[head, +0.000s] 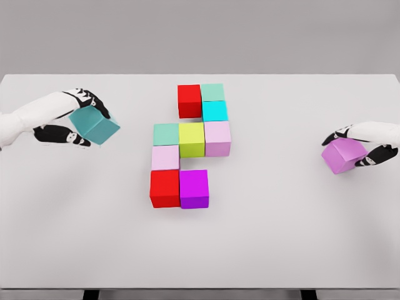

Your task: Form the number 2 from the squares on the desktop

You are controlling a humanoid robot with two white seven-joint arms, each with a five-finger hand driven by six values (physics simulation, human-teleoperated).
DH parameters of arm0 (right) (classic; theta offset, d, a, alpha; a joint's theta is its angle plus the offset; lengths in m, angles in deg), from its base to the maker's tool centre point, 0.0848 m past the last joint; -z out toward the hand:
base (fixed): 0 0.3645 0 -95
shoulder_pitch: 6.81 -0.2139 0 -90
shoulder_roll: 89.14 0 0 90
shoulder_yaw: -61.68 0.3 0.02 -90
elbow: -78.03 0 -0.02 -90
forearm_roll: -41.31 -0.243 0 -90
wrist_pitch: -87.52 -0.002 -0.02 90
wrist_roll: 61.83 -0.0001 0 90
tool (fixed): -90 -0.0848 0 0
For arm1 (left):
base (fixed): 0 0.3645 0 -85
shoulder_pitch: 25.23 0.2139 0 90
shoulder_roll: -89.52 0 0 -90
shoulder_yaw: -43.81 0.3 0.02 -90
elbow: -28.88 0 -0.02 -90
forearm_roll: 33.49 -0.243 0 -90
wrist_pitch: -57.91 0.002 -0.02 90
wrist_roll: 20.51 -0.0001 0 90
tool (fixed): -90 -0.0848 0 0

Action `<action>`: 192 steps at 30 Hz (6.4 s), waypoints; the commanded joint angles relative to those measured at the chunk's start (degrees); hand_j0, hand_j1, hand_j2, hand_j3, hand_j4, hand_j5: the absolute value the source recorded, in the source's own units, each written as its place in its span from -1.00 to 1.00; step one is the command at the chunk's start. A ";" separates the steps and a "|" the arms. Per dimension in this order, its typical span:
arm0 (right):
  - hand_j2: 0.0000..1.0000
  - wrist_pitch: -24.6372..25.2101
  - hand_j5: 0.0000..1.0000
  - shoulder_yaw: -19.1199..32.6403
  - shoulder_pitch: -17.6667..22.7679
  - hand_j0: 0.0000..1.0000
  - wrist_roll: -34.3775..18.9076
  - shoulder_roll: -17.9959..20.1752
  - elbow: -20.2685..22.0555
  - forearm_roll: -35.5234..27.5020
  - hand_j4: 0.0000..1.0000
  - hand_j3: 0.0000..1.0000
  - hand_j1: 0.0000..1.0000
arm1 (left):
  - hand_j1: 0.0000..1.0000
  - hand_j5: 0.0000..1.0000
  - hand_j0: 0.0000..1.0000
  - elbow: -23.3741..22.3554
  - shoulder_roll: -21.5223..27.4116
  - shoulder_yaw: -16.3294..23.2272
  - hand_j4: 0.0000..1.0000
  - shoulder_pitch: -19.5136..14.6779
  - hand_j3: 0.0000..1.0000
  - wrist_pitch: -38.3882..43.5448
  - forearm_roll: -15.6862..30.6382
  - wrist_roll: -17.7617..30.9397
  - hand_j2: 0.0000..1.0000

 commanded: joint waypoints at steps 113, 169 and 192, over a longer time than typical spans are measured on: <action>0.27 -3.33 0.27 -18.85 -15.82 0.27 0.01 -11.48 22.96 1.42 0.27 0.27 0.27 | -0.11 -0.11 -0.11 -53.56 -32.45 10.01 -0.11 -25.75 -0.11 5.40 -12.07 1.65 -0.11; -0.64 -3.33 -0.64 -17.88 -7.30 -0.64 0.01 -1.99 22.87 1.77 -0.64 -0.64 -0.64 | -0.11 -0.11 -0.11 -51.97 -33.68 10.37 -0.11 -24.70 -0.11 4.96 -11.81 1.04 -0.11; -0.64 -3.33 -0.64 -18.68 -7.65 -0.64 0.01 -6.21 20.41 2.56 -0.64 -0.64 -0.64 | -0.10 -0.10 -0.10 -52.33 -34.73 10.01 -0.10 -24.70 -0.10 5.05 -12.07 -0.54 -0.10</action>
